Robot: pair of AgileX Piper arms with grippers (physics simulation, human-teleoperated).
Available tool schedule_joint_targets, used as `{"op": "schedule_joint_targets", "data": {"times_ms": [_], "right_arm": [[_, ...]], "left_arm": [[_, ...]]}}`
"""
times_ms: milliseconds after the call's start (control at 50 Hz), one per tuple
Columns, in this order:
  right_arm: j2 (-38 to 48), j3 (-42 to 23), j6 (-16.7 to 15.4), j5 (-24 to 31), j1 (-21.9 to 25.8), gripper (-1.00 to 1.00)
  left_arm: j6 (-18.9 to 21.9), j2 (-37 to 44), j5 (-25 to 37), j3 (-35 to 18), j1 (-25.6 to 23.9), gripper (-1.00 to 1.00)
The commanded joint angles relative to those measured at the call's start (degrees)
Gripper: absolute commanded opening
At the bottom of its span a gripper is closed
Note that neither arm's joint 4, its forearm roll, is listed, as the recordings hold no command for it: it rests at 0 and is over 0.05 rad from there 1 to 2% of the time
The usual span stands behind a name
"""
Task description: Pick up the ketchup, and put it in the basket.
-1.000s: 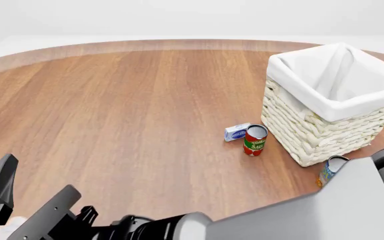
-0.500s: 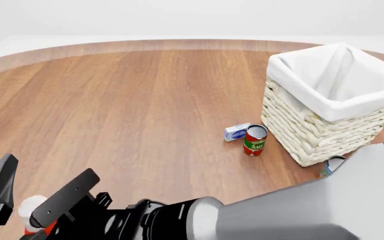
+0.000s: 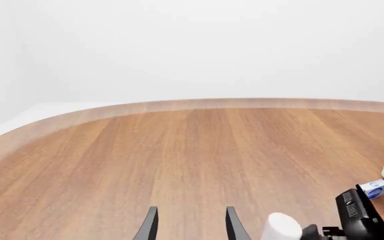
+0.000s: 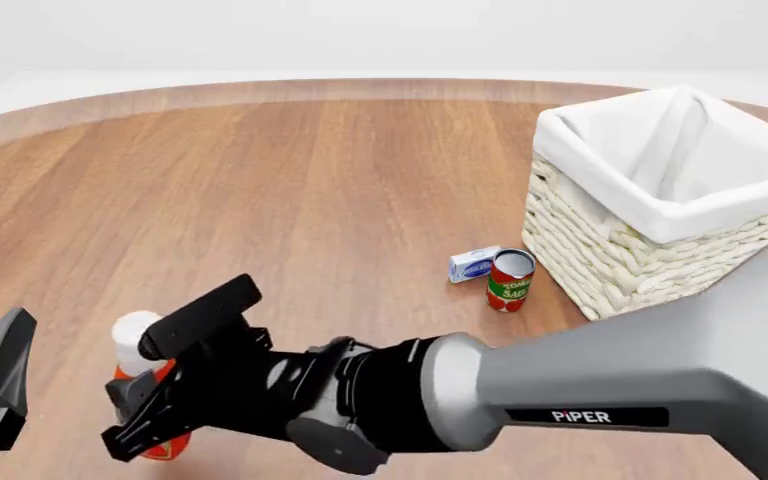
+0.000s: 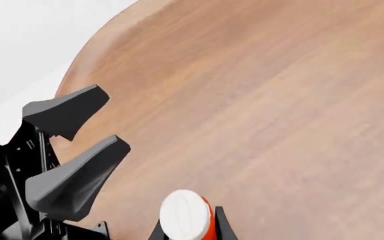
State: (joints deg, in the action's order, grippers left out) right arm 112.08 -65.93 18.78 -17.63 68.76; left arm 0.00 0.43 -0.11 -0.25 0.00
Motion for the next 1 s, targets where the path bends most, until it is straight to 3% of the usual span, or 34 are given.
{"op": "schedule_joint_targets", "data": {"times_ms": [20, 380, 600, 1000], "right_arm": [[-2.79, 1.54, 1.29, -1.59, -3.29, -1.00], [-7.74, 5.22, 2.24, -4.84, -8.15, -1.00], [-10.92, 7.30, 1.12, -6.02, -10.20, -1.00], [-18.79, 12.00, -2.16, -7.51, -18.15, -1.00]], "left_arm": [[0.00, 0.00, 0.00, 0.00, 0.00, 1.00], [0.00, 0.00, 0.00, 0.00, 0.00, 1.00], [0.00, 0.00, 0.00, 0.00, 0.00, 1.00], [0.00, 0.00, 0.00, 0.00, 0.00, 1.00]]}}
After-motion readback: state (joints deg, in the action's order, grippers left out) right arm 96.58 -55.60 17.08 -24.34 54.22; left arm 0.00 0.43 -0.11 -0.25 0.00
